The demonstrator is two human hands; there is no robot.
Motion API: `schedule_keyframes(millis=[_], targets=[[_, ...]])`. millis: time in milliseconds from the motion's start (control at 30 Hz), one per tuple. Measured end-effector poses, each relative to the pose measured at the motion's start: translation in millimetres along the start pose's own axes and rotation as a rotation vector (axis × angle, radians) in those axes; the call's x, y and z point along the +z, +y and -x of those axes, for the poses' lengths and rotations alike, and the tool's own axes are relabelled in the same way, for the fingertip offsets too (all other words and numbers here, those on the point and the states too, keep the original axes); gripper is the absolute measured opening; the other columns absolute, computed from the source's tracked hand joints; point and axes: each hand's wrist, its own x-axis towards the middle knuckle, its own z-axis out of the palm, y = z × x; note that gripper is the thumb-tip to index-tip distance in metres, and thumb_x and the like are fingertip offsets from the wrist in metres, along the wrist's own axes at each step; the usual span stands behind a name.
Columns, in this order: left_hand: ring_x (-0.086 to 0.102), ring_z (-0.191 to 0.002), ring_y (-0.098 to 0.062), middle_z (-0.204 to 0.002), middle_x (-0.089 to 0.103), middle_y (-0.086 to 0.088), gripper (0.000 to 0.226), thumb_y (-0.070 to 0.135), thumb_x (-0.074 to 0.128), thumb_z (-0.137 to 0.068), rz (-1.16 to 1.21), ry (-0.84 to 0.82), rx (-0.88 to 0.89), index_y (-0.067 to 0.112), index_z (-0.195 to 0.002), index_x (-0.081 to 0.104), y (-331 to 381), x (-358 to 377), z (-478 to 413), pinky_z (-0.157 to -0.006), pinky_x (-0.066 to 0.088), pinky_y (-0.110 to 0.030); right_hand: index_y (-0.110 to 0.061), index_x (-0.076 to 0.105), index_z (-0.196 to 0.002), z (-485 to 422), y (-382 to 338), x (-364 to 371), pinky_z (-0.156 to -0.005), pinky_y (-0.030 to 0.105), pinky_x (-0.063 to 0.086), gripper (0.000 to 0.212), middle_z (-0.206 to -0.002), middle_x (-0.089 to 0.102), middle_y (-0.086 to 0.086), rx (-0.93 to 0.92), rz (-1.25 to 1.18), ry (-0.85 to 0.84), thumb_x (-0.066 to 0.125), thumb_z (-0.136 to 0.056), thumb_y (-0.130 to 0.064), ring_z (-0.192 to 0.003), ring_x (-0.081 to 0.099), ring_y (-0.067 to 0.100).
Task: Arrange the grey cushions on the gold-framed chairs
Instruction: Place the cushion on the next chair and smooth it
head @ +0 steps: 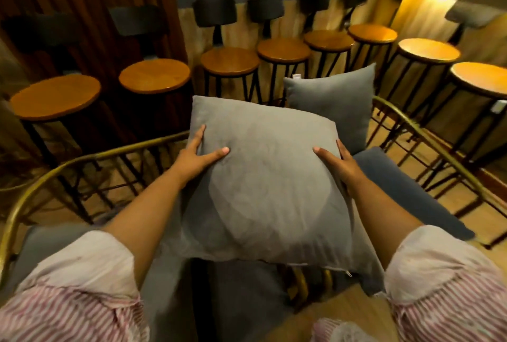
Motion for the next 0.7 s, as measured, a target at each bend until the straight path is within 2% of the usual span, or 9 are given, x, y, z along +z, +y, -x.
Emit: schedule_keyframes(millis=[100, 167, 233, 300, 400, 500, 633, 700], targets=[[0.028, -0.144, -0.028, -0.160, 0.017, 0.000, 0.096, 0.052, 0.072, -0.072, 0.017, -0.054, 0.020, 0.049, -0.146, 0.013, 24, 70, -18, -0.115, 0.029, -0.045, -0.030, 0.018, -0.151, -17, 11, -63, -0.091, 0.035, 0.038, 0.089, -0.151, 0.036, 0.004, 0.015, -0.013, 0.076, 0.070, -0.080, -0.043, -0.132, 0.042, 0.029], [0.028, -0.144, -0.028, -0.160, 0.019, 0.000, 0.094, 0.050, 0.073, -0.073, 0.025, -0.081, 0.022, 0.047, -0.147, 0.014, 39, 125, -31, -0.115, 0.029, -0.045, -0.030, 0.020, -0.150, -35, 20, -111, -0.090, 0.035, 0.041, 0.090, -0.139, 0.042, -0.003, 0.025, -0.033, 0.112, 0.072, -0.078, -0.044, -0.126, 0.046, 0.027], [0.027, -0.145, -0.028, -0.160, 0.018, 0.000, 0.095, 0.049, 0.073, -0.073, 0.041, -0.097, 0.006, 0.046, -0.147, 0.015, 51, 177, -42, -0.116, 0.029, -0.046, -0.030, 0.021, -0.150, -52, 26, -155, -0.088, 0.033, 0.041, 0.089, -0.139, 0.042, -0.003, 0.036, -0.034, 0.144, 0.072, -0.078, -0.042, -0.125, 0.047, 0.027], [0.028, -0.144, -0.027, -0.160, 0.020, 0.001, 0.097, 0.048, 0.074, -0.071, 0.081, -0.106, -0.021, 0.045, -0.148, 0.015, 61, 231, -54, -0.116, 0.030, -0.046, -0.028, 0.022, -0.150, -75, 30, -201, -0.087, 0.031, 0.037, 0.086, -0.150, 0.037, 0.004, 0.043, -0.008, 0.168, 0.070, -0.081, -0.040, -0.129, 0.044, 0.028], [0.030, -0.144, -0.025, -0.159, 0.023, 0.000, 0.102, 0.051, 0.077, -0.066, 0.102, -0.096, -0.067, 0.046, -0.147, 0.016, 69, 301, -65, -0.116, 0.030, -0.046, -0.033, 0.021, -0.150, -111, 38, -259, -0.091, 0.035, 0.036, 0.088, -0.155, 0.030, 0.006, 0.065, 0.065, 0.164, 0.070, -0.079, -0.047, -0.132, 0.041, 0.032], [0.028, -0.144, -0.028, -0.159, 0.023, -0.002, 0.107, 0.056, 0.079, -0.059, 0.122, -0.081, -0.116, 0.052, -0.144, 0.014, 74, 348, -72, -0.116, 0.029, -0.049, -0.037, 0.020, -0.149, -144, 38, -297, -0.098, 0.041, 0.036, 0.086, -0.156, 0.028, 0.005, 0.066, 0.180, 0.137, 0.066, -0.078, -0.054, -0.134, 0.038, 0.034], [0.026, -0.144, -0.031, -0.158, 0.021, -0.005, 0.119, 0.077, 0.074, -0.037, 0.111, -0.041, -0.190, 0.065, -0.136, 0.009, 71, 392, -91, -0.115, 0.030, -0.052, -0.032, 0.021, -0.150, -190, 42, -327, -0.088, 0.030, 0.030, 0.082, -0.156, 0.029, 0.001, 0.015, 0.237, 0.074, 0.065, -0.082, -0.048, -0.134, 0.037, 0.027], [0.019, -0.147, -0.033, -0.160, 0.015, -0.008, 0.116, 0.073, 0.074, -0.048, 0.064, -0.051, -0.228, 0.062, -0.140, 0.005, 66, 410, -101, -0.117, 0.025, -0.053, -0.033, 0.017, -0.151, -214, 54, -332, -0.093, 0.030, 0.031, 0.085, -0.157, 0.026, 0.001, 0.044, 0.261, 0.028, 0.065, -0.082, -0.048, -0.137, 0.033, 0.027]])
